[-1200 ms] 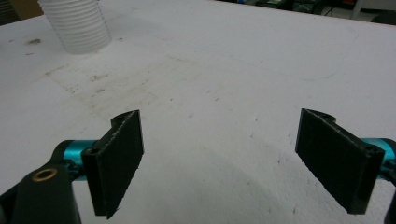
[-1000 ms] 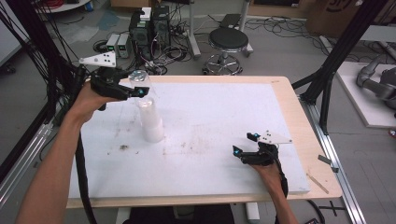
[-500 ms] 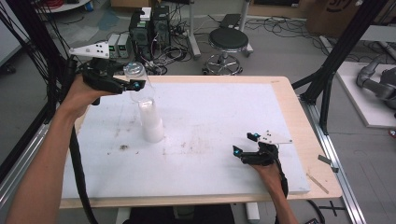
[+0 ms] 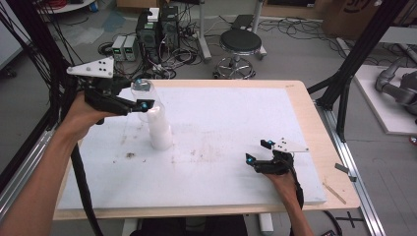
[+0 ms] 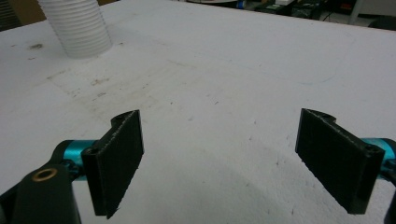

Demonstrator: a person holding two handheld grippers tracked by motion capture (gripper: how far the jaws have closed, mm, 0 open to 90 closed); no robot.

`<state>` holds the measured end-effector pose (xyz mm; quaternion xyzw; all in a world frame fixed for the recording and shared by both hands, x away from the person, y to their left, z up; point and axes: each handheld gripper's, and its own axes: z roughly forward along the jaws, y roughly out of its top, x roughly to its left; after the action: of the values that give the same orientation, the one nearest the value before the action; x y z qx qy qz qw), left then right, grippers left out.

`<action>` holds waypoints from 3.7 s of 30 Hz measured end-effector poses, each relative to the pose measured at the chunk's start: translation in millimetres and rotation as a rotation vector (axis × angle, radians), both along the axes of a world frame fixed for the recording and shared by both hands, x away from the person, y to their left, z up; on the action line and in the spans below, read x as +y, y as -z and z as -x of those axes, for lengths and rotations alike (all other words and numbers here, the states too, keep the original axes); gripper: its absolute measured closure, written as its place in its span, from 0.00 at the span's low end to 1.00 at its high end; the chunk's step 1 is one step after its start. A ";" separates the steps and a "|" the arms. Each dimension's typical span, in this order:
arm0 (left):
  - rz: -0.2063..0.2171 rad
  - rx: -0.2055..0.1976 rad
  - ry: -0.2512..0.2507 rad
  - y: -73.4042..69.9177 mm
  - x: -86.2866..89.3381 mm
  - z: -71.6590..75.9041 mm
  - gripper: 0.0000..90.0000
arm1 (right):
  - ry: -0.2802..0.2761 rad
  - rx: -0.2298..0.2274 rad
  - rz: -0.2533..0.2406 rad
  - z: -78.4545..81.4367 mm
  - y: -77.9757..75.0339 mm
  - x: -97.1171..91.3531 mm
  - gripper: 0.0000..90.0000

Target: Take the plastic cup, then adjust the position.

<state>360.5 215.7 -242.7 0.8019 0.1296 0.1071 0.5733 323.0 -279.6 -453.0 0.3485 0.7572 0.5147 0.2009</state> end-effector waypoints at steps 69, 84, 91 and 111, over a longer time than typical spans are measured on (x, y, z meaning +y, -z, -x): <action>0.084 0.065 0.115 123.4 -63.2 43.2 0.42 | -0.054 0.008 -0.042 -2.9 -5.2 -4.8 0.17; 0.100 0.073 0.126 123.1 -62.2 42.4 0.42 | -0.382 -0.017 -0.124 4.8 -56.5 5.3 0.17; 0.104 0.070 0.141 121.3 -66.7 44.3 0.42 | -0.477 -0.015 -0.125 5.1 -70.4 19.5 0.17; 0.125 0.087 0.217 122.1 -102.1 45.8 0.42 | -0.711 0.005 -0.063 3.7 -86.2 88.5 0.17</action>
<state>314.8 113.6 -364.9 0.7778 0.0734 0.0014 0.6242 319.3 -191.1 -366.8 0.0705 0.8153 0.5748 -0.0032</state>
